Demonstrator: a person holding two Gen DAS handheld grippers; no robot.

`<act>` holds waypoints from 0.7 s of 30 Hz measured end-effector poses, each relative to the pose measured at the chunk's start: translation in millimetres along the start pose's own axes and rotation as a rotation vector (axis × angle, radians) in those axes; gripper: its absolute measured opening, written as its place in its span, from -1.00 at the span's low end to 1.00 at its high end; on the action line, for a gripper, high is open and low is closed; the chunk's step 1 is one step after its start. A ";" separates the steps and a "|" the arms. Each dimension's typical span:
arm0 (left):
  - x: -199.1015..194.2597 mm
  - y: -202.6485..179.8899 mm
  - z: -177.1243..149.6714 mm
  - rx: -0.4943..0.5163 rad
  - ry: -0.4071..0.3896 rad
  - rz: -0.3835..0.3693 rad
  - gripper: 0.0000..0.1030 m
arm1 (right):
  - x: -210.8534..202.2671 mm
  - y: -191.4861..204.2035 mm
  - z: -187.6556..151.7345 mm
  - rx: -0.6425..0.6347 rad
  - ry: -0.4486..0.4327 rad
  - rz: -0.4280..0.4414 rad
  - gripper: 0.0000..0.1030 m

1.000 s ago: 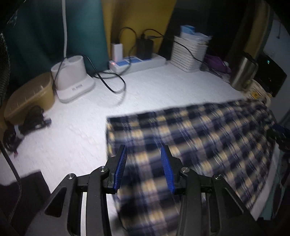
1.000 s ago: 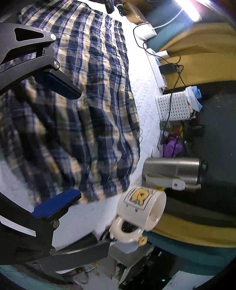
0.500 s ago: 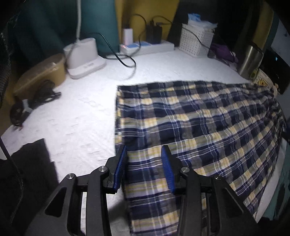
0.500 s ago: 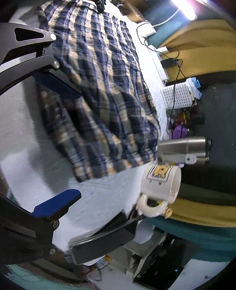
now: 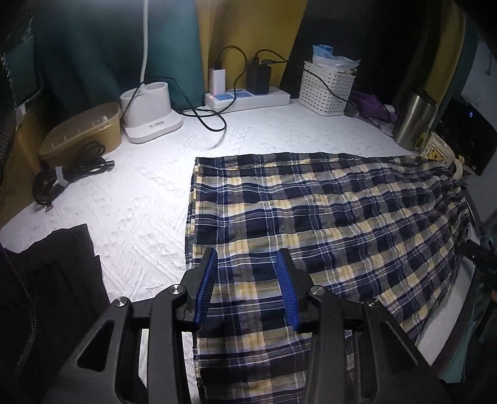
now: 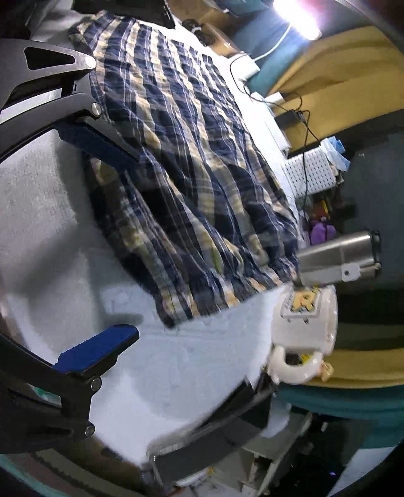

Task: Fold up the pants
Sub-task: 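Close the right gripper on the pants waistband and lift it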

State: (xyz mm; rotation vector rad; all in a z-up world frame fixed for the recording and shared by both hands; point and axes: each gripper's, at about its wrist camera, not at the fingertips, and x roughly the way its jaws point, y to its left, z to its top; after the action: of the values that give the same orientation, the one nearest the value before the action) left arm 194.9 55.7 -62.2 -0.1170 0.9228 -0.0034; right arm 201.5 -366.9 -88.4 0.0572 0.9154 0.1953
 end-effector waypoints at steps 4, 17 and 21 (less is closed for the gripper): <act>-3.0 0.6 1.9 -0.013 -0.007 0.021 -0.25 | 6.8 0.4 8.9 0.006 -0.007 0.038 1.00; 1.3 2.7 11.2 -0.023 0.006 0.069 -0.24 | 26.5 -10.8 38.6 0.134 -0.033 0.130 1.00; 1.1 4.5 13.1 -0.025 0.006 0.071 -0.24 | 30.2 -14.4 44.2 0.180 -0.043 0.156 1.00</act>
State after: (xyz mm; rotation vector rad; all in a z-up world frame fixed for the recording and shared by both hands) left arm 205.8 61.4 -55.7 -0.1069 0.9326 0.0738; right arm 256.6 -373.8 -87.0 0.2989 0.8839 0.2557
